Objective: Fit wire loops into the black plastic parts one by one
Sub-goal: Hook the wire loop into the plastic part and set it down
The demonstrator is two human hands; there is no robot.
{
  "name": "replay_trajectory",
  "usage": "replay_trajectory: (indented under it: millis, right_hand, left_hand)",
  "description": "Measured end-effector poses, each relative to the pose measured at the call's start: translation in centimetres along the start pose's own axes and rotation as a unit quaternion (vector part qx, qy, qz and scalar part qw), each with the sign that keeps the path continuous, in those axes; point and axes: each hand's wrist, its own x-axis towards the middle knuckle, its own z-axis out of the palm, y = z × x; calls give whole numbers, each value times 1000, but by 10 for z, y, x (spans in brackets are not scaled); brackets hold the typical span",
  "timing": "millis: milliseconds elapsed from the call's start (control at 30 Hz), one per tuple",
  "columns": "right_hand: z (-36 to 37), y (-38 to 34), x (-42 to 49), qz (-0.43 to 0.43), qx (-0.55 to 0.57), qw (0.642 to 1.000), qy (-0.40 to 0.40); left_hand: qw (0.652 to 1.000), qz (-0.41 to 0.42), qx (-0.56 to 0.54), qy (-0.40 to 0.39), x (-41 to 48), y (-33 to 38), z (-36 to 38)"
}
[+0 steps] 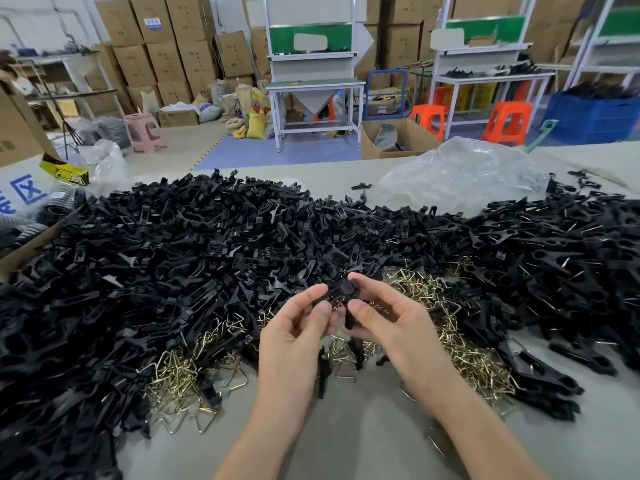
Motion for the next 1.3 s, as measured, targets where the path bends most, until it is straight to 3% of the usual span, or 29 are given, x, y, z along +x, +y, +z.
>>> replay_trajectory:
  millis: [200, 600, 1300]
  right_hand:
    - [-2, 1, -3, 3, -16, 1000, 0]
    - [-8, -1, -3, 6, 12, 1000, 14]
    - [-11, -5, -4, 30, 53, 998, -18]
  left_hand:
    - [991, 42, 128, -23, -4, -2, 2]
    - [981, 86, 171, -40, -12, 2, 5]
    - [976, 85, 189, -62, -13, -3, 4]
